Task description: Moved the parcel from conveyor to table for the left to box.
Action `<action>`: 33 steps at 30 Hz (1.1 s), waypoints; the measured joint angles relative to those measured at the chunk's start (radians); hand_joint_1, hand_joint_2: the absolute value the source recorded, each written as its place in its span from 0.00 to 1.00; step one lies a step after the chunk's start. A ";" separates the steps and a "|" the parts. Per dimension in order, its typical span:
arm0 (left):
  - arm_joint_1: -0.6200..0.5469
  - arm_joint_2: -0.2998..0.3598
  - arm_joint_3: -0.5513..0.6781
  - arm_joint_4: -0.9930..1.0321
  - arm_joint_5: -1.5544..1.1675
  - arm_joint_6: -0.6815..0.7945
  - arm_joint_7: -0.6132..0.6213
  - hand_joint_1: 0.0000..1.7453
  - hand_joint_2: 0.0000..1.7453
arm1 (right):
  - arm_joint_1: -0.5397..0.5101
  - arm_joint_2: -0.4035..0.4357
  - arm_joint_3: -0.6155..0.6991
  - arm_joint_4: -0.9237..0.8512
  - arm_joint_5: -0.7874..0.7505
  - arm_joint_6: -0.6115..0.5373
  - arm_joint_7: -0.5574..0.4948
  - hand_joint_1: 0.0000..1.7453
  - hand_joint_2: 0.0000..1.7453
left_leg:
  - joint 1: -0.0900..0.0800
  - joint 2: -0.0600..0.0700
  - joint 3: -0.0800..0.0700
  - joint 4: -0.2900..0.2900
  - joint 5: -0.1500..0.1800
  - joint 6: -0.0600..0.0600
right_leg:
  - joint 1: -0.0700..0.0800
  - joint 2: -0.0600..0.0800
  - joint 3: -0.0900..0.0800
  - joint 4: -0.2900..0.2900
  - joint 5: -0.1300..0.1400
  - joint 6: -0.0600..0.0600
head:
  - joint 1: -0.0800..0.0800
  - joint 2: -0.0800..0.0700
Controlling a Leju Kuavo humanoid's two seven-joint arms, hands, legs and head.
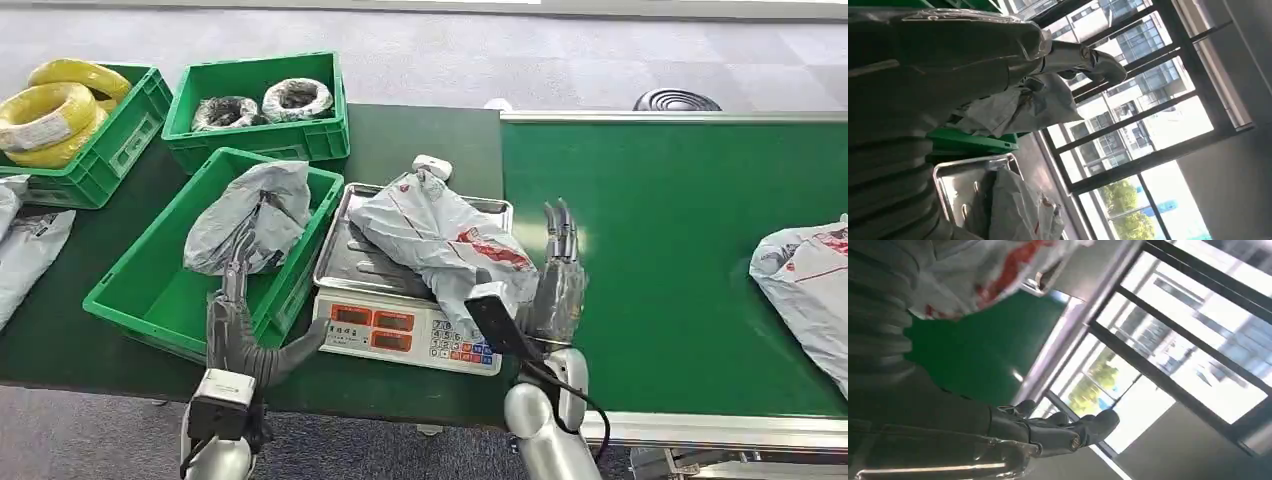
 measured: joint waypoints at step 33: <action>-0.487 -0.115 -0.206 0.548 -0.277 -0.081 0.180 0.00 1.00 | 0.169 0.109 -0.083 -0.588 -0.346 -0.006 -0.319 0.00 1.00 | 0.000 0.000 0.001 0.001 0.000 0.000 | 0.000 0.000 0.001 0.000 0.000 0.000 | 0.000 0.000</action>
